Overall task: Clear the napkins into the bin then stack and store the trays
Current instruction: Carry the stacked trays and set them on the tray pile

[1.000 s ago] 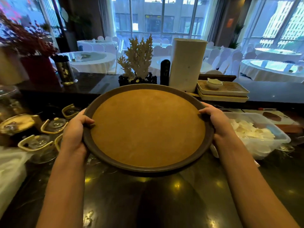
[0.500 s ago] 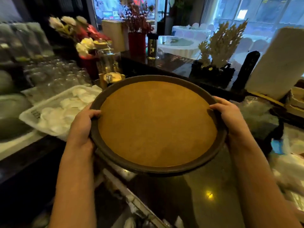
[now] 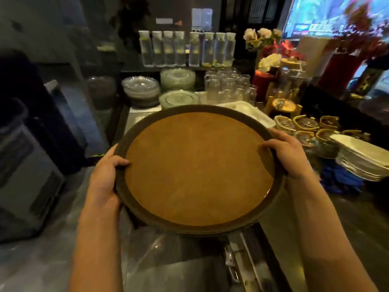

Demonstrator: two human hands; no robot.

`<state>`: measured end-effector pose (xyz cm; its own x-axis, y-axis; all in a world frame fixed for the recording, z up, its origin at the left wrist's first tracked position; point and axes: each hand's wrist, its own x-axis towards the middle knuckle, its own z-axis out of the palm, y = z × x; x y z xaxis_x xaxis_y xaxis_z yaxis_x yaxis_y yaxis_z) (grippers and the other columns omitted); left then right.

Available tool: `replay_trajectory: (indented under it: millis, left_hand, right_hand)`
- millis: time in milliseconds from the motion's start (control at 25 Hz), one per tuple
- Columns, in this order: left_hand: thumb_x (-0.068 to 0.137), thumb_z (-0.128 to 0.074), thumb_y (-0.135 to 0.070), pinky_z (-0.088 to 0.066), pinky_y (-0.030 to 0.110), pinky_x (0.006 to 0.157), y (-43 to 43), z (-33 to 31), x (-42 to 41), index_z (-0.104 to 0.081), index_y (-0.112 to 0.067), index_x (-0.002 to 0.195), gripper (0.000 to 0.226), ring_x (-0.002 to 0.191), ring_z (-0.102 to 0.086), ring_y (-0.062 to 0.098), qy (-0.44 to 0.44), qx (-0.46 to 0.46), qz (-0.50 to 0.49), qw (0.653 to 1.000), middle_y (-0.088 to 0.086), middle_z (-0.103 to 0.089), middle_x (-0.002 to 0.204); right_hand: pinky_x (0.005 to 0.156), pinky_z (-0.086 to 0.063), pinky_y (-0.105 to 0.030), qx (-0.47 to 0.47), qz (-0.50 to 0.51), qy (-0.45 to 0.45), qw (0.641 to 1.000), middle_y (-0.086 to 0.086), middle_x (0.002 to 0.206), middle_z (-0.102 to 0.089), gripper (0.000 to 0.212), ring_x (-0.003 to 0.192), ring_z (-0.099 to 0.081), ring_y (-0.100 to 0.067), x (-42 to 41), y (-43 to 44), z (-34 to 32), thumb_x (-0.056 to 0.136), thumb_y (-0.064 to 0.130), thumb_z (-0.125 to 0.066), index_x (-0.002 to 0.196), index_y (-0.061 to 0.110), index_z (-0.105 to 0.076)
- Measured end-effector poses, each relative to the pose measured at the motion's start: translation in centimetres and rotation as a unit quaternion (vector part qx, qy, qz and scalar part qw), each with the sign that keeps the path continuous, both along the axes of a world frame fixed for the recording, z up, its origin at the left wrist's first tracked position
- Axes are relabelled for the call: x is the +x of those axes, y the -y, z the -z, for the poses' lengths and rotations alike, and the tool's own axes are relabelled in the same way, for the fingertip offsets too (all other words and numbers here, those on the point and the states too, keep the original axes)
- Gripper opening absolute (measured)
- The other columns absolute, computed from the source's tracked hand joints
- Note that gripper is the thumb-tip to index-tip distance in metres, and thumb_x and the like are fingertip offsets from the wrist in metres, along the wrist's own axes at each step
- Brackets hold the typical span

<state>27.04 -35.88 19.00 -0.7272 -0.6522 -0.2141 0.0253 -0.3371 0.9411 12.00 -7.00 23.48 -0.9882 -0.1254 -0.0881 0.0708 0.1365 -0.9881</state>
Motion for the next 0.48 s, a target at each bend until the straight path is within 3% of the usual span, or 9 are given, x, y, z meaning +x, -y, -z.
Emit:
replay_trajectory:
  millis: [160,280,480]
  left_hand:
    - [0.082,-0.038,0.001,-0.054,0.046,0.082,7.2,0.3,8.8,-0.066,-0.023,0.117,0.051,0.102,-0.065,0.031,-0.018,0.018,-0.105,0.994,0.010,-0.070,0.114]
    - [0.081,-0.036,0.003,-0.053,0.040,0.074,13.2,-0.1,15.3,-0.066,-0.020,0.118,0.053,0.098,-0.065,0.030,-0.022,0.011,-0.169,0.985,0.010,-0.070,0.110]
    - [0.091,-0.042,0.000,-0.056,0.042,0.081,22.6,0.0,24.6,-0.067,-0.018,0.120,0.041,0.100,-0.068,0.030,-0.032,0.002,-0.255,0.967,0.015,-0.071,0.116]
  right_hand:
    - [0.045,-0.050,-0.014,-0.013,-0.096,0.009,0.995,0.002,0.090,-0.068,0.036,0.053,-0.065,0.002,3.2,11.4,0.0,0.092,-0.002,-0.052,0.118,0.021,-0.061]
    - [0.046,-0.049,-0.012,-0.030,-0.152,0.011,0.988,0.002,0.090,-0.067,0.037,0.052,-0.064,0.005,6.5,20.4,0.7,0.091,-0.004,-0.052,0.118,0.019,-0.062]
    - [0.050,-0.051,-0.015,-0.042,-0.239,0.026,0.970,0.001,0.095,-0.070,0.037,0.066,-0.069,-0.002,12.2,33.7,2.4,0.091,0.000,-0.053,0.121,0.020,-0.063]
